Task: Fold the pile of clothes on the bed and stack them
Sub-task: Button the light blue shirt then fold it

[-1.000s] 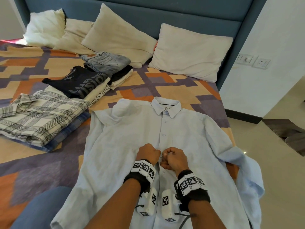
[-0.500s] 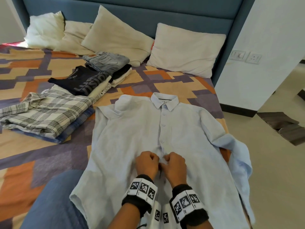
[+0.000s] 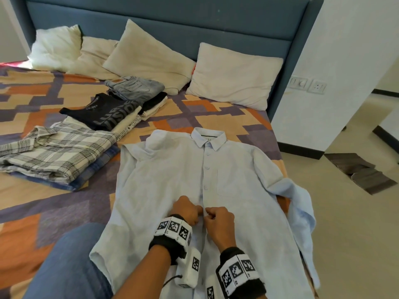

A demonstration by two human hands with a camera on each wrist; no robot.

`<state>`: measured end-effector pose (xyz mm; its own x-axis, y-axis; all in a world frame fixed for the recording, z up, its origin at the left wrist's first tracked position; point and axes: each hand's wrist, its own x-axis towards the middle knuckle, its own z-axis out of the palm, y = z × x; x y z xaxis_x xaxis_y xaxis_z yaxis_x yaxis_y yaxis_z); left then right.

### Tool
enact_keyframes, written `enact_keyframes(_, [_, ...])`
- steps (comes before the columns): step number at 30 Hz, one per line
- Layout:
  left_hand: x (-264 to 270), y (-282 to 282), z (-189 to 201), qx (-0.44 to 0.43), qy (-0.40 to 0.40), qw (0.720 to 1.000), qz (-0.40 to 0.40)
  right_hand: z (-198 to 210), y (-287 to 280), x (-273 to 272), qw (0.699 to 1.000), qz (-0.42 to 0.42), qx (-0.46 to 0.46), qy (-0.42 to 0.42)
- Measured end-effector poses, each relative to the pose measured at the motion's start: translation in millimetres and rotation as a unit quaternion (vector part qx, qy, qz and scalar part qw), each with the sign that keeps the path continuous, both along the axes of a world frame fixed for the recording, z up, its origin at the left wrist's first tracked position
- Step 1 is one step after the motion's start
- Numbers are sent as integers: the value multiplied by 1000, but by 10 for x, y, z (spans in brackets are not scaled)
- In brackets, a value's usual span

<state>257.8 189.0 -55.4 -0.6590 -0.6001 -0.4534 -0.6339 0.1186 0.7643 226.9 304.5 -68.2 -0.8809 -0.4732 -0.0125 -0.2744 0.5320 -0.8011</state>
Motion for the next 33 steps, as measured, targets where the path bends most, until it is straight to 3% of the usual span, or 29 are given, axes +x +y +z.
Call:
enact_keyframes(4, [20, -24, -36, 58, 27, 998, -13, -5, 4, -22, 1000, 21, -10, -16])
enact_keyframes(10, [74, -12, -64, 99, 54, 994, 0, 2, 33, -131, 975, -48, -82, -200])
enact_keyframes(15, [99, 73, -97, 84, 62, 993, 52, 6, 47, -128, 951, -81, -140, -262])
enact_keyframes(19, [104, 113, -58, 40, 62, 995, 68, -48, 60, -125, 950, -88, -148, -262])
enact_keyframes(28, [22, 104, -61, -61, -6, 998, 19, -56, 39, -131, 952, -95, -137, -257])
enact_keyframes(33, [59, 77, -127, -23, -9, 999, 23, -37, 25, -158, 955, -92, -125, -255])
